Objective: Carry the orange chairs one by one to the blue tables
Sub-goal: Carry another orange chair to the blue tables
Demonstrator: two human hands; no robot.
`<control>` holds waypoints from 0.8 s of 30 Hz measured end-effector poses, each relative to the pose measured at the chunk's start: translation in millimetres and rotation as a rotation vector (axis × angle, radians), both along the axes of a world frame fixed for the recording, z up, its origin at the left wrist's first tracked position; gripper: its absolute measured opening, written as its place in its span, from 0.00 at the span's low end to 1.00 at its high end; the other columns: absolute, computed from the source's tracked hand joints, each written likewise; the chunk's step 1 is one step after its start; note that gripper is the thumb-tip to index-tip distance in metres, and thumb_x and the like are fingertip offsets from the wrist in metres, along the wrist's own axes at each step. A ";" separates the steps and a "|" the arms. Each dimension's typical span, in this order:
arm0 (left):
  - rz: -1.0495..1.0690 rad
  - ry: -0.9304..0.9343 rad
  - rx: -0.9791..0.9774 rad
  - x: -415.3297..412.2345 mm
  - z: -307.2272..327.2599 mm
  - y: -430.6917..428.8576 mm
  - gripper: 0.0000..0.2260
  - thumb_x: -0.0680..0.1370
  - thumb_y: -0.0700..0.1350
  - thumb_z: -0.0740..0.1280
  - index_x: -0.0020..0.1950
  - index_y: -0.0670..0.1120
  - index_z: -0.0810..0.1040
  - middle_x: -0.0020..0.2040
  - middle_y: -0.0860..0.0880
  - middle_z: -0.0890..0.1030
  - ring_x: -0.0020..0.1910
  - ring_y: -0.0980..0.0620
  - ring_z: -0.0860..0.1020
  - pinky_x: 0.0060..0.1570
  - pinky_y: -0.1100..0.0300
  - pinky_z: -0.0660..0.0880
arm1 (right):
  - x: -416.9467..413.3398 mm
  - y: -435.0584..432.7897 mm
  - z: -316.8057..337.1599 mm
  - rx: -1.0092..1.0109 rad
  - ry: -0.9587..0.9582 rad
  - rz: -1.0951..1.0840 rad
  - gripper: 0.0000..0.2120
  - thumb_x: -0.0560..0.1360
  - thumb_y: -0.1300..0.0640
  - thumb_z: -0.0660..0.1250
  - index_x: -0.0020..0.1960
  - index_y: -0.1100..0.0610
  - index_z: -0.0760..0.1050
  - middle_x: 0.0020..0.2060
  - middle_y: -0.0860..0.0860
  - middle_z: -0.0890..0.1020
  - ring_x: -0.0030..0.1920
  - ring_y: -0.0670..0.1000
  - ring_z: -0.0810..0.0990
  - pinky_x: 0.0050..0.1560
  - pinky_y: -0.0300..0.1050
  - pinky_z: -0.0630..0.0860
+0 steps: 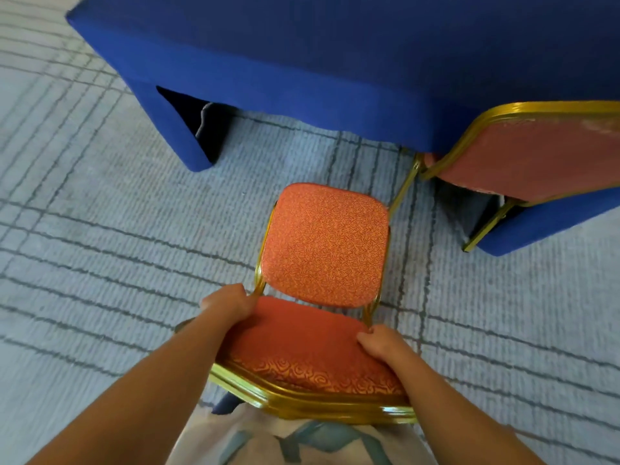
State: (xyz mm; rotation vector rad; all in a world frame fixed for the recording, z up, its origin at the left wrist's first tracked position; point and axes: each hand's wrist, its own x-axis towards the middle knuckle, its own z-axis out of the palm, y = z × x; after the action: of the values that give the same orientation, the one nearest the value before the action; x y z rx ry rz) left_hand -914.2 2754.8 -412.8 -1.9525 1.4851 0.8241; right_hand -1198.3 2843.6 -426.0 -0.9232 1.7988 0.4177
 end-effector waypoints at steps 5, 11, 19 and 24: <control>-0.049 -0.072 0.160 8.1 -4.0 -3.3 0.23 0.78 0.57 0.56 0.70 0.48 0.70 0.69 0.47 0.73 0.68 0.46 0.71 0.67 0.46 0.64 | -0.9 -5.6 -7.1 0.081 -0.007 -0.050 0.28 0.79 0.44 0.59 0.72 0.60 0.68 0.68 0.60 0.73 0.66 0.59 0.74 0.63 0.47 0.72; -0.033 -0.059 0.283 8.7 -14.2 -10.0 0.30 0.78 0.62 0.57 0.73 0.46 0.67 0.73 0.45 0.69 0.72 0.44 0.68 0.71 0.45 0.63 | -1.8 -7.6 -22.8 0.148 0.005 -0.086 0.30 0.80 0.42 0.56 0.75 0.59 0.64 0.71 0.60 0.70 0.68 0.59 0.72 0.65 0.47 0.69; -0.005 -0.078 0.442 18.7 -7.0 -20.6 0.38 0.73 0.72 0.53 0.72 0.47 0.70 0.70 0.45 0.73 0.68 0.43 0.71 0.71 0.46 0.63 | -4.8 -11.4 -4.7 0.249 -0.022 -0.214 0.31 0.82 0.41 0.52 0.78 0.59 0.57 0.75 0.60 0.64 0.72 0.59 0.67 0.67 0.47 0.66; 0.006 -0.041 0.473 20.6 -7.6 -30.2 0.40 0.72 0.73 0.55 0.73 0.46 0.69 0.70 0.44 0.72 0.68 0.43 0.72 0.68 0.48 0.65 | -5.2 -14.8 -8.4 0.278 -0.054 -0.224 0.29 0.81 0.40 0.52 0.74 0.58 0.67 0.68 0.59 0.74 0.63 0.57 0.76 0.61 0.46 0.71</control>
State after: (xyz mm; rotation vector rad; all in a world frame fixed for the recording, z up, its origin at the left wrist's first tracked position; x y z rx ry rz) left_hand -893.7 2724.6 -420.3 -1.6083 1.1325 1.0231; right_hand -1203.5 2828.8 -434.4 -0.5295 1.7198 0.4799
